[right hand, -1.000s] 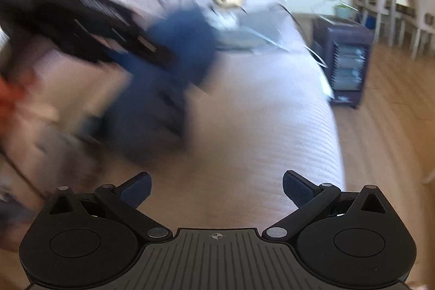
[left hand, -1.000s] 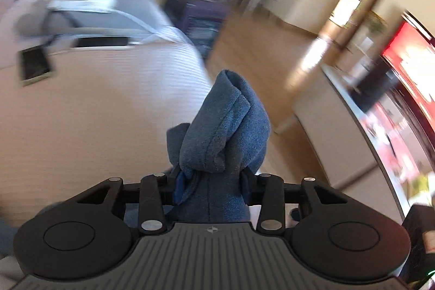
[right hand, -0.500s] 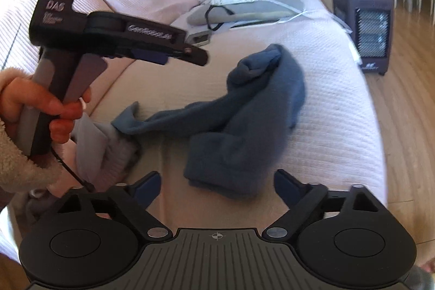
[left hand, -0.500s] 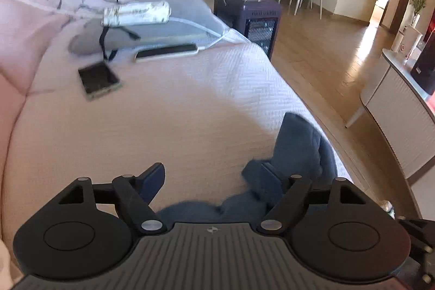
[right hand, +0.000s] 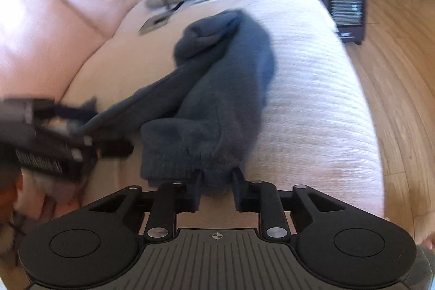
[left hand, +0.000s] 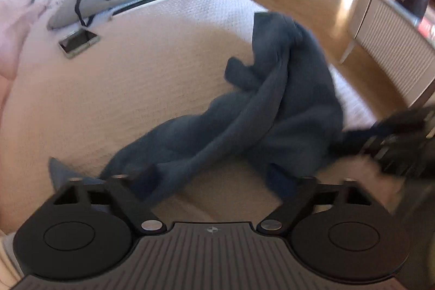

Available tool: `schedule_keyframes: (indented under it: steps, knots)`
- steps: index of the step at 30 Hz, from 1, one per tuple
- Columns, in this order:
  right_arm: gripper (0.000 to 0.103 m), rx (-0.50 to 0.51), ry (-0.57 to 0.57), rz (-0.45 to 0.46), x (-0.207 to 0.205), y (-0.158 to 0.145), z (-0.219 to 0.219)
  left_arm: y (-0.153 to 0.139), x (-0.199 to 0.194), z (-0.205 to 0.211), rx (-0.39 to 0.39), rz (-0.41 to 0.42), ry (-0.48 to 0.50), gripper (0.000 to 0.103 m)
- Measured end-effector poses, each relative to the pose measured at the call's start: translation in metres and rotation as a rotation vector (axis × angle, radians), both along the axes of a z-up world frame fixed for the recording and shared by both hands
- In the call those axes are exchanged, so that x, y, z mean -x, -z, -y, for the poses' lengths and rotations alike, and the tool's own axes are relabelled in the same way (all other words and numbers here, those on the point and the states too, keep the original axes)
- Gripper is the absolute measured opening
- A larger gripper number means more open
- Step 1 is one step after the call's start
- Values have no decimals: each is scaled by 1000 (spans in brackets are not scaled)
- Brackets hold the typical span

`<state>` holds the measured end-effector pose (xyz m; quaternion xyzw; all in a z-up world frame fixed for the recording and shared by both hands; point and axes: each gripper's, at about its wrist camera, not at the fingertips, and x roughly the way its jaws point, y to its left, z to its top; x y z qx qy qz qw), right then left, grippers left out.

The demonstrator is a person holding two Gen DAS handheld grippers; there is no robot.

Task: Fold clothes
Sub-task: 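Lift the sweatshirt with the left tool while the right tool reaches toward its hem, then grasp the sweatshirt hem with the right tool while the left tool holds the shoulder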

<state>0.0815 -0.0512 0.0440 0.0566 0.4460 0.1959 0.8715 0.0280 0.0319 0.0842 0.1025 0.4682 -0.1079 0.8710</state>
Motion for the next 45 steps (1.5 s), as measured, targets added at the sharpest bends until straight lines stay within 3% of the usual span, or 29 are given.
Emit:
schedule_keyframes:
  steps: [1,4,8,12,13,15,17,21,24,30,33,35,36,39,42,45]
  knots:
    - [18,9,14,16,1,-4,3,1,-1,-2,-9,-6,-4,33]
    - [15,52,36,83,7,-21,13,-15,-2,-12,30,12,-23,27]
    - [13,122,95,184,19,-58,42,-47,5,-24,60,72,-31,27]
    - [12,197,204,285,16,-96,80,-73,10,-31,34,140,-49,28]
    - [4,203,227,306,14,-102,89,-76,9,-32,30,148,-54,29]
    - [4,207,253,326,7,-109,100,-76,5,-33,33,147,-63,37]
    - [4,211,249,310,-3,-108,103,-73,3,-31,43,135,-57,42]
    - [11,193,224,262,-11,-98,102,-67,6,-17,63,110,-1,67]
    - [14,181,175,196,-2,-81,100,-61,0,-2,79,101,50,69]
    - [37,187,95,63,16,-43,95,-40,-28,39,134,62,153,77]
    - [50,182,72,15,23,-30,96,-24,-41,58,84,62,192,79]
    - [52,171,69,-6,22,-23,97,-14,-51,67,71,47,202,78]
    - [52,162,68,-18,22,-20,98,-9,-55,70,74,36,206,74]
    - [52,109,66,-67,12,-9,102,1,-65,77,100,-3,230,36]
    - [51,83,61,-98,1,3,104,-1,-70,77,127,-11,228,23]
    - [23,61,56,-92,-5,1,103,-11,-79,72,136,16,208,17]
